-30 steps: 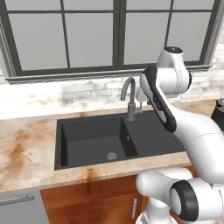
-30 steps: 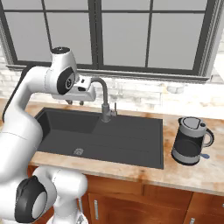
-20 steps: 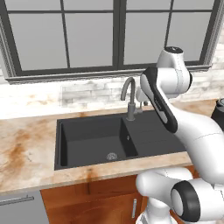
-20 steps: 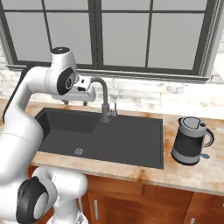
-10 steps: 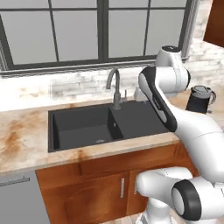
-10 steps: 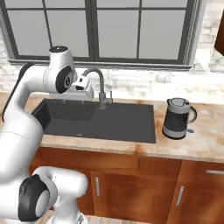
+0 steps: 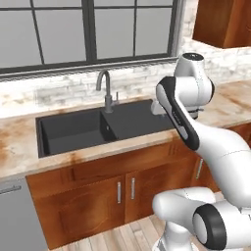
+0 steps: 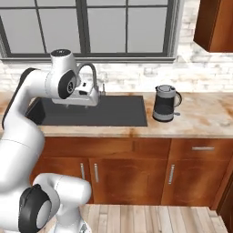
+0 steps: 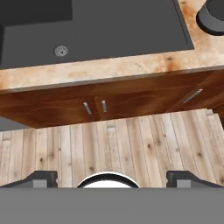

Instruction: Navigate to the coffee machine.

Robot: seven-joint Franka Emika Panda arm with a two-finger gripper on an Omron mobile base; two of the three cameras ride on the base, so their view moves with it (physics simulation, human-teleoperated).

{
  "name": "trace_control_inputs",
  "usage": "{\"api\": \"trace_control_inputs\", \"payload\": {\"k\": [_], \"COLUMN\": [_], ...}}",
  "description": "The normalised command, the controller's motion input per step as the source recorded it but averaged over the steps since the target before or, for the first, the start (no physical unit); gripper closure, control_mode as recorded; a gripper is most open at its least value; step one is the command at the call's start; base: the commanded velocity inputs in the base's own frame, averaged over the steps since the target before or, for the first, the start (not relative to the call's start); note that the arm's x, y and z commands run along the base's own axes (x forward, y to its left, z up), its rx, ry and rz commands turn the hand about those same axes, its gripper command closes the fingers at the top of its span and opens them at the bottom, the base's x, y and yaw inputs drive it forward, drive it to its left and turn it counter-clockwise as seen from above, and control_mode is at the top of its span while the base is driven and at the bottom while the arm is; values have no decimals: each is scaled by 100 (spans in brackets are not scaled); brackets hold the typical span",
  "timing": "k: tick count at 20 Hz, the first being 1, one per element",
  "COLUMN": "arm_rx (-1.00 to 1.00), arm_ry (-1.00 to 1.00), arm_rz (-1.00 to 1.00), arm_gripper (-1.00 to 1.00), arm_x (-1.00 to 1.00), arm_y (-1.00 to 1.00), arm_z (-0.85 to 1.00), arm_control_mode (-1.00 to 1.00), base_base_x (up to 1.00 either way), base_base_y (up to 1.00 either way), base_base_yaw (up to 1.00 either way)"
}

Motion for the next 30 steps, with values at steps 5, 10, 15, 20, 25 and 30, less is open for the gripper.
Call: {"api": "trace_control_inputs", "payload": {"k": [5, 10, 15, 20, 25, 30], "arm_rx": [0, 0, 0, 0, 0, 0], "arm_ry": [0, 0, 0, 0, 0, 0], "arm_rz": [0, 0, 0, 0, 0, 0], "arm_gripper": [-100, -100, -100, -100, -100, -100], "arm_x": [0, 0, 0, 0, 0, 0], "arm_y": [0, 0, 0, 0, 0, 0], "arm_z": [0, 0, 0, 0, 0, 0], "arm_control_mode": [100, 100, 100, 100, 100, 100], "base_base_x": [-61, -49, -20, -2, 0, 0], "base_base_y": [0, 0, 0, 1, 0, 0], "base_base_yaw": [-25, -43, -56, -54, -61, -71]}}
